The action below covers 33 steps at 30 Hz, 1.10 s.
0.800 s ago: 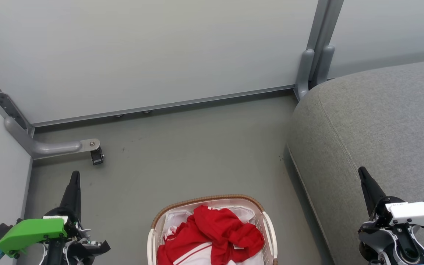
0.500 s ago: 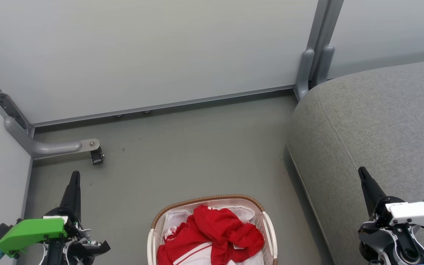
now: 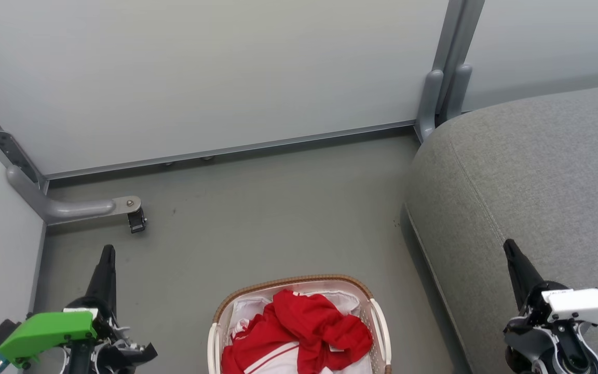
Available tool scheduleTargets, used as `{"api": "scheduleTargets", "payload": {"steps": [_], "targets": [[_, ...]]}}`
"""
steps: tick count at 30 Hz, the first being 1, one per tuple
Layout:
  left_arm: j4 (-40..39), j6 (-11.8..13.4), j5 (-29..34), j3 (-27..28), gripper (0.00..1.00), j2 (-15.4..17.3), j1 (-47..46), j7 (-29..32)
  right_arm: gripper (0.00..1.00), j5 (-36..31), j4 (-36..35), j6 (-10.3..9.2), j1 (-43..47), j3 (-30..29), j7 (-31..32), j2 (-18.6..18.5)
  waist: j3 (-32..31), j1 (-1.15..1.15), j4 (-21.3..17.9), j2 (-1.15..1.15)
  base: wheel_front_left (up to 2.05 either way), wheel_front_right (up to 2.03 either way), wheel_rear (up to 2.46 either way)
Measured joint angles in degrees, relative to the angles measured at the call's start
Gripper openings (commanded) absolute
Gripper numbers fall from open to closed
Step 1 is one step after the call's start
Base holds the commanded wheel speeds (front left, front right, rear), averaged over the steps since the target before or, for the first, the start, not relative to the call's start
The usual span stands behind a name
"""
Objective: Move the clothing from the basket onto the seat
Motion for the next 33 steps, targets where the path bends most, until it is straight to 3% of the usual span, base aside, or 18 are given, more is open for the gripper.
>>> {"api": "scheduleTargets", "payload": {"steps": [15,23,33], "targets": [[1.6,0.1,1.2,-3.9,1.0,-0.4,2.3,-3.1,1.0,-2.4,2.6,-0.02,2.1,1.6,-3.0,0.8,0.0,0.0,0.0,0.0,0.0,0.0,0.0],[0.3,0.1,4.7,-5.2,1.0,-0.4,2.3,-5.1,1.0,-8.6,2.8,-0.02,2.1,1.0,-5.0,0.7,0.1,0.0,0.0,0.0,0.0,0.0,0.0],[-3.5,0.1,16.2,-6.6,1.0,-0.4,2.5,-7.4,1.0,-21.4,-1.4,-0.02,2.1,0.9,-7.4,0.6,0.2,0.0,0.1,0.0,0.0,0.0,0.0]]}}
